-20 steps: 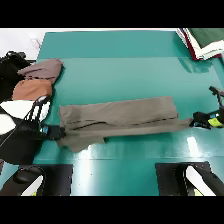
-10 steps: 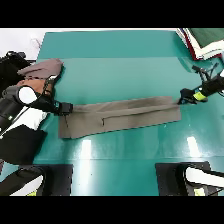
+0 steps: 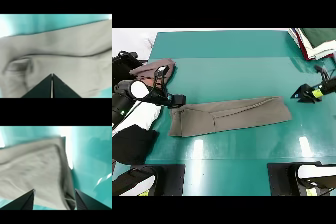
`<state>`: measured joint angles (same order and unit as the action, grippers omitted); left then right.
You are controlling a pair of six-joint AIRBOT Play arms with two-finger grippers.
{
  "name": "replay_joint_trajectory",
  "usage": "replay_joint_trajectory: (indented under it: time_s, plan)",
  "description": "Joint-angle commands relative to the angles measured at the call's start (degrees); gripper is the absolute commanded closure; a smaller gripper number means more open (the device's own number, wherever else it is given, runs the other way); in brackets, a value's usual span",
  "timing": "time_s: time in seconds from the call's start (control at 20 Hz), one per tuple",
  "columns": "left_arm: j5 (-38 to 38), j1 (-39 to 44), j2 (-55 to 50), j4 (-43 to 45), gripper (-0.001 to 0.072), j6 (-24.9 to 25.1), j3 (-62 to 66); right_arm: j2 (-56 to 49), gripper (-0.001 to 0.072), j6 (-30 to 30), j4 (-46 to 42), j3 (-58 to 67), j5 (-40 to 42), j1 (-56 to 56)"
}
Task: Fold the shirts.
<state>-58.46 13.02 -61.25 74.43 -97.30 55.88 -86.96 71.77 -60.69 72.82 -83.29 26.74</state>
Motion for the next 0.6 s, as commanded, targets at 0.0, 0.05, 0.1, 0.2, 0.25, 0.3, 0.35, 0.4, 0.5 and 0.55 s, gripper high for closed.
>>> replay_joint_trajectory:
  time_s: [0.0, 0.05, 0.1, 0.2, 0.25, 0.3, 0.35, 0.4, 0.5, 0.55]
  plan:
    - [2.8, 0.7, -0.9, -8.0, 0.0678, -0.2, 0.4, -3.5, 0.0132, -4.5, 1.6, -6.1, 0.2, 5.2]
    - [3.4, 2.1, -1.8, -8.6, 0.0679, -0.4, 0.4, -5.0, 0.0132, -5.7, 3.1, -7.2, 0.1, 5.3]
    - [4.0, 3.8, -3.0, -9.1, 0.0679, -0.4, 0.4, -6.8, 0.0132, -7.2, 6.2, -7.9, -0.3, 5.1]
    - [5.9, 7.6, -6.2, -10.6, 0.0679, -0.4, 0.4, -9.4, 0.0132, -8.0, 10.3, -8.3, -0.2, 3.5]
    - [7.2, 8.9, -7.5, -11.8, 0.0679, -0.4, 0.4, -10.2, 0.0137, -8.2, 10.8, -8.3, 0.4, 2.2]
    - [9.0, 10.0, -9.1, -13.6, 0.0679, -0.4, 0.6, -10.6, 0.0146, -8.4, 11.5, -8.3, 1.0, 0.8]
    - [9.9, 10.8, -10.8, -15.2, 0.0679, -0.2, 1.4, -10.7, 0.0249, -9.4, 11.6, -8.2, 1.4, -0.5]
    - [9.8, 11.5, -12.9, -15.6, 0.0679, 0.1, 2.8, -10.6, 0.0397, -10.0, 11.7, -8.2, 1.8, -1.8]
    - [9.5, 12.9, -17.4, -15.6, 0.0679, 0.5, 7.2, -9.2, 0.0648, -10.4, 11.6, -8.2, 1.7, -3.7]
    - [9.6, 13.7, -20.0, -15.5, 0.0679, 0.8, 9.9, -7.3, 0.0699, -10.4, 11.6, -8.2, 1.7, -4.3]
